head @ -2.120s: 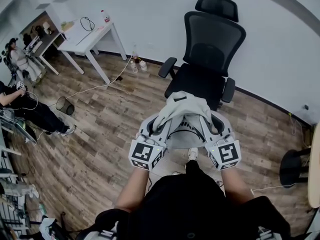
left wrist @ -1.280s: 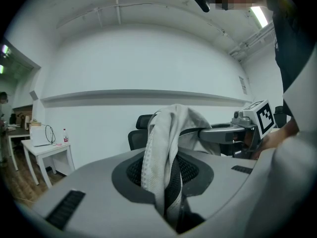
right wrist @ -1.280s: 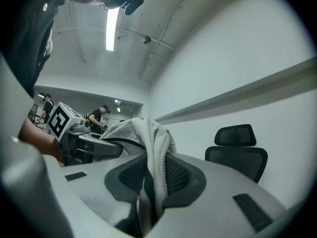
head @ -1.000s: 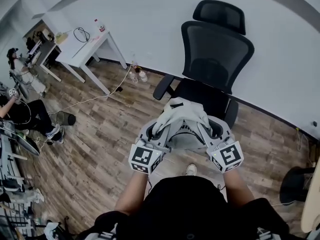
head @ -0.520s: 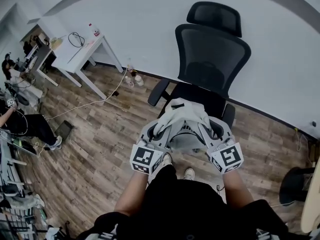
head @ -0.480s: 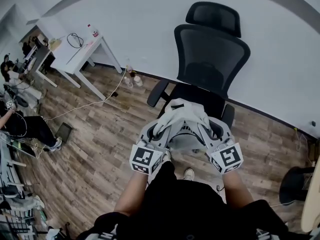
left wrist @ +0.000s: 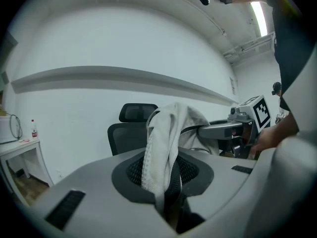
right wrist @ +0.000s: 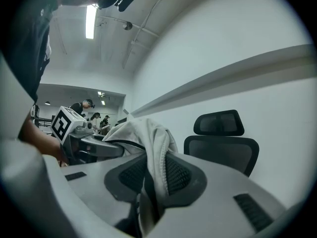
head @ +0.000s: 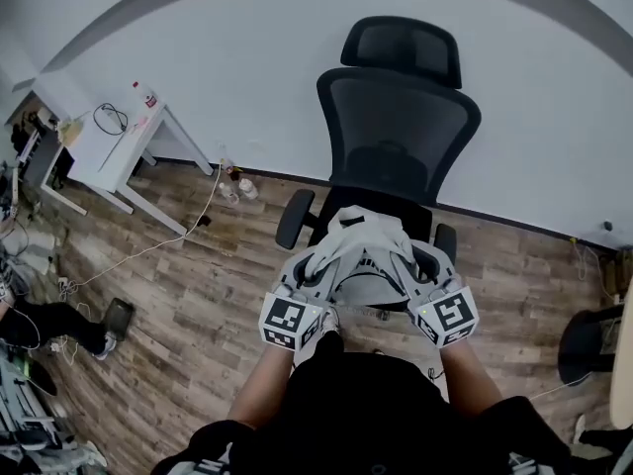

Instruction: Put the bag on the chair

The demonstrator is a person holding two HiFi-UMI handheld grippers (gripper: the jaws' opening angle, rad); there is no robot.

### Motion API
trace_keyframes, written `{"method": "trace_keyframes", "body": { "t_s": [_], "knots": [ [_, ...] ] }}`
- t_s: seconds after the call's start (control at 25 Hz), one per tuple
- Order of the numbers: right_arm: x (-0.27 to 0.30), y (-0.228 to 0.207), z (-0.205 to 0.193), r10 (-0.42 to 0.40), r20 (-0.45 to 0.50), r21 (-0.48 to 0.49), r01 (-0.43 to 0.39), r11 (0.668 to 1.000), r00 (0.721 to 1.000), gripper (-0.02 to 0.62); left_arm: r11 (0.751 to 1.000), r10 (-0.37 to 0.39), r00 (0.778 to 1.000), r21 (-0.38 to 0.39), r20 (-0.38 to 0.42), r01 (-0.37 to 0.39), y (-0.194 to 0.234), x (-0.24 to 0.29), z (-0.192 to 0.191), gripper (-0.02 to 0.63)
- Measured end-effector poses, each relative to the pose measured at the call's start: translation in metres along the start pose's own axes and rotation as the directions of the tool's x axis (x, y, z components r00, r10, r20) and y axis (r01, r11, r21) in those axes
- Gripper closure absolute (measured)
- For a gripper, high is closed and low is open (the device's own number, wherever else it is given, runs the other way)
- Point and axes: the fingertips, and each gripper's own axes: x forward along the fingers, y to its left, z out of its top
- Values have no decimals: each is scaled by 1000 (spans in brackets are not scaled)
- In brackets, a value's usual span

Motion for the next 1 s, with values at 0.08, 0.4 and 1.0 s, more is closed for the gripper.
{"method": "trace_keyframes", "body": {
  "t_s": [0.08, 0.4, 1.0],
  "knots": [
    [17, -11, -2, -34, -14, 4, 34, 999, 999, 502, 999, -43, 999, 7, -13, 43, 16, 16, 0, 512],
    [50, -31, -13, -201, -12, 21, 201, 979, 979, 502, 983, -178, 983, 32, -39, 179, 52, 60, -2, 511],
    [110, -89, -60, -340, -156, 86, 356, 931, 927, 502, 940, -340, 933, -33, -117, 339, 99, 150, -35, 511]
  ]
}}
